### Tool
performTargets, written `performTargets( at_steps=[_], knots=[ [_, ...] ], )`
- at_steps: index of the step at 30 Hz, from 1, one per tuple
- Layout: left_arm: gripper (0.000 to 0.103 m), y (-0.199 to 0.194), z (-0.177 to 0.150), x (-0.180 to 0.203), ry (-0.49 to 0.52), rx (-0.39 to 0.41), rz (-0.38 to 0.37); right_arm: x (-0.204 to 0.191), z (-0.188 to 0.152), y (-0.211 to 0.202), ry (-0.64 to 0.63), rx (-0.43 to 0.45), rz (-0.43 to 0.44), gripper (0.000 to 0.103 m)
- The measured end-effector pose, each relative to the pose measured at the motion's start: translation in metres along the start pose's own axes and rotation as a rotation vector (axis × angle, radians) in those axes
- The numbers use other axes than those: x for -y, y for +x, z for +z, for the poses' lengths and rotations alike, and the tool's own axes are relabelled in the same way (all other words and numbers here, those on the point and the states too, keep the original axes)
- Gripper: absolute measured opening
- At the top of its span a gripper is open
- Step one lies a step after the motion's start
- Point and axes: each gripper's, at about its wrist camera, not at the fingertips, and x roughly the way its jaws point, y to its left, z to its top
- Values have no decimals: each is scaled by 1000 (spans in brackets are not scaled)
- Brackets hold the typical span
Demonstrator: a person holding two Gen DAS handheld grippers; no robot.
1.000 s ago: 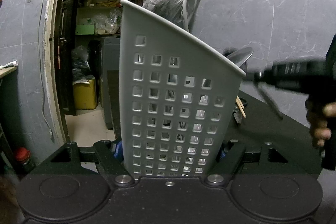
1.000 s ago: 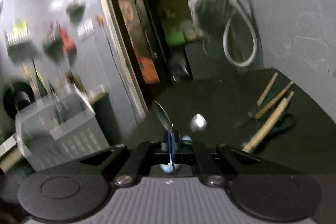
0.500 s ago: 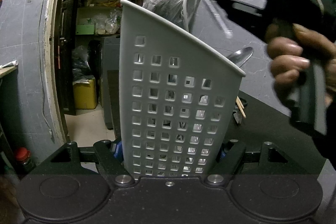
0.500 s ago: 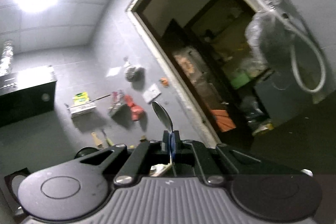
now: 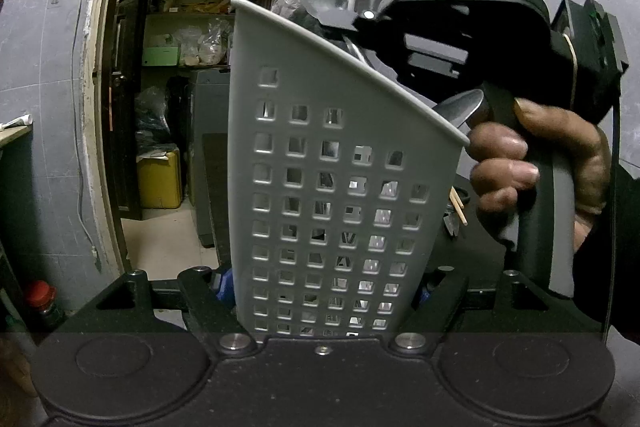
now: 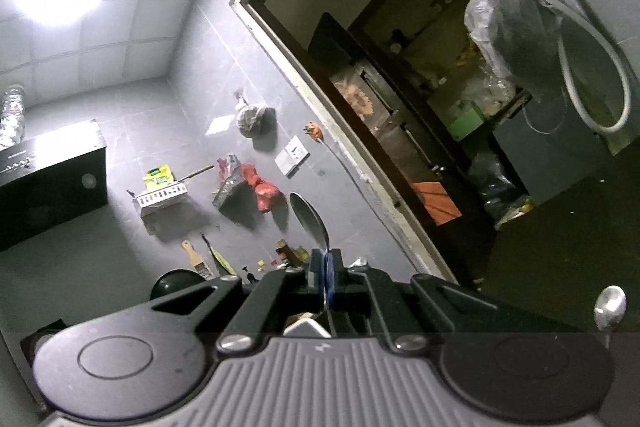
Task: Organize utensils
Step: 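Raise the spoon over the basket and open the right tool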
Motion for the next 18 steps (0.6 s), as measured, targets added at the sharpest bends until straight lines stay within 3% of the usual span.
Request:
performTargets(
  at_steps=[18],
  knots=[
    [78, 1, 0, -1, 1, -1, 1, -3, -3, -37, -34, 3, -73, 5]
  ],
)
